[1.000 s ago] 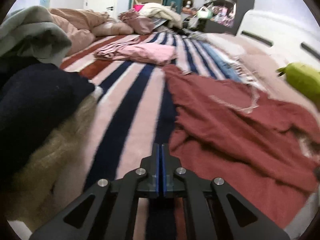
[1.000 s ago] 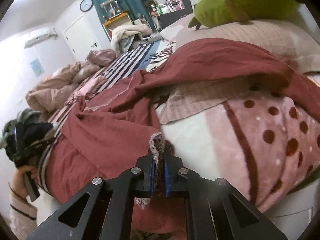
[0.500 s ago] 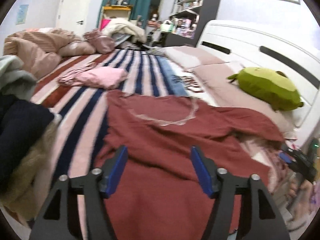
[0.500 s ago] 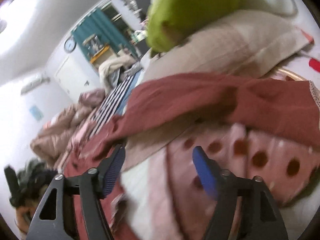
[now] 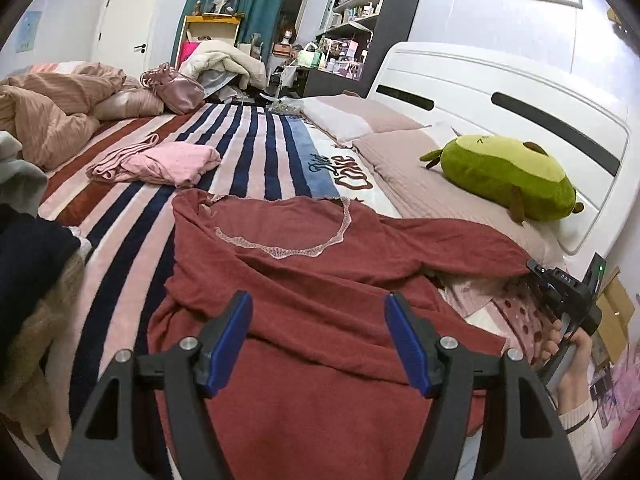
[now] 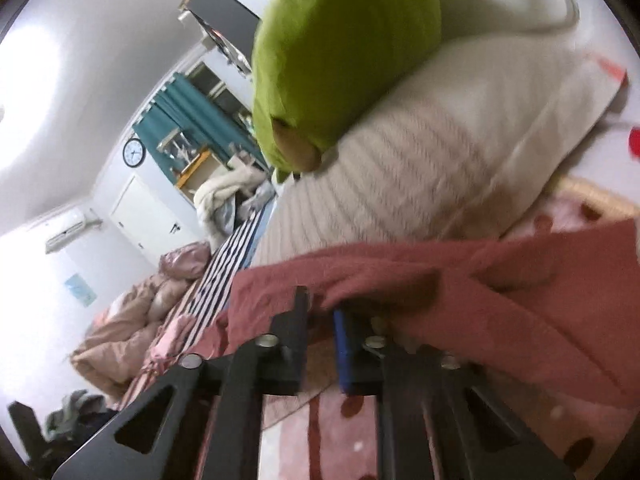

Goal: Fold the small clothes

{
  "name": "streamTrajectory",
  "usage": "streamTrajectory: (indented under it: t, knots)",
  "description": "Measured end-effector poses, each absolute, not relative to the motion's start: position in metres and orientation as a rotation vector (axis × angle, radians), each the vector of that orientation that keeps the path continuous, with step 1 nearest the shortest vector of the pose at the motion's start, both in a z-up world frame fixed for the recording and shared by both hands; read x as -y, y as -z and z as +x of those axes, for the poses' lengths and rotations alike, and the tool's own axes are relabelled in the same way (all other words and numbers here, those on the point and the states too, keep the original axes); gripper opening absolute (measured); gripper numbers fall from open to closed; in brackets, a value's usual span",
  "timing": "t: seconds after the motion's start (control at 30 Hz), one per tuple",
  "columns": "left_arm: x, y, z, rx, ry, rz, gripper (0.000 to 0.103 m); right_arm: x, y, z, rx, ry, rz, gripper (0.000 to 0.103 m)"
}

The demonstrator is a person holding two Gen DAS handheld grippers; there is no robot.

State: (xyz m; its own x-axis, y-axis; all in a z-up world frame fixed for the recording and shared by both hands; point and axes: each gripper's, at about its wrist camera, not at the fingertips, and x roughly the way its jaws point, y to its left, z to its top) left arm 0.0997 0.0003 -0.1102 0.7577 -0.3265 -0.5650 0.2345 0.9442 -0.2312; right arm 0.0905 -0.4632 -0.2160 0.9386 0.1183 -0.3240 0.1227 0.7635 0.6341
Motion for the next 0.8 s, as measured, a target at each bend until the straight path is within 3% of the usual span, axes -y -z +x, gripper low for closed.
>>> streamTrajectory:
  t: [0.37,0.53,0.6,0.63,0.67,0.8]
  knots:
    - [-0.014,0.104,0.095,-0.604,0.309,-0.161,0.065,0.444,0.141,0.093,-0.192,0.000,0.564,0.001]
    - [-0.028,0.103,0.088,-0.583,0.313,-0.182,0.067,0.418,0.130,0.108,-0.321,-0.098,0.520,0.004]
    - [-0.033,0.104,0.086,-0.579,0.319,-0.184,0.070,0.413,0.144,0.107,-0.387,-0.184,0.585,0.019]
    - [-0.035,0.105,0.085,-0.581,0.323,-0.184,0.070,0.409,0.156,0.105,-0.418,-0.205,0.620,0.042]
    - [-0.037,0.106,0.085,-0.584,0.326,-0.185,0.070,0.406,0.164,0.104,-0.441,-0.208,0.632,0.052]
    - [-0.039,0.109,0.086,-0.595,0.331,-0.187,0.070,0.397,0.198,0.109,-0.530,-0.158,0.636,0.055]
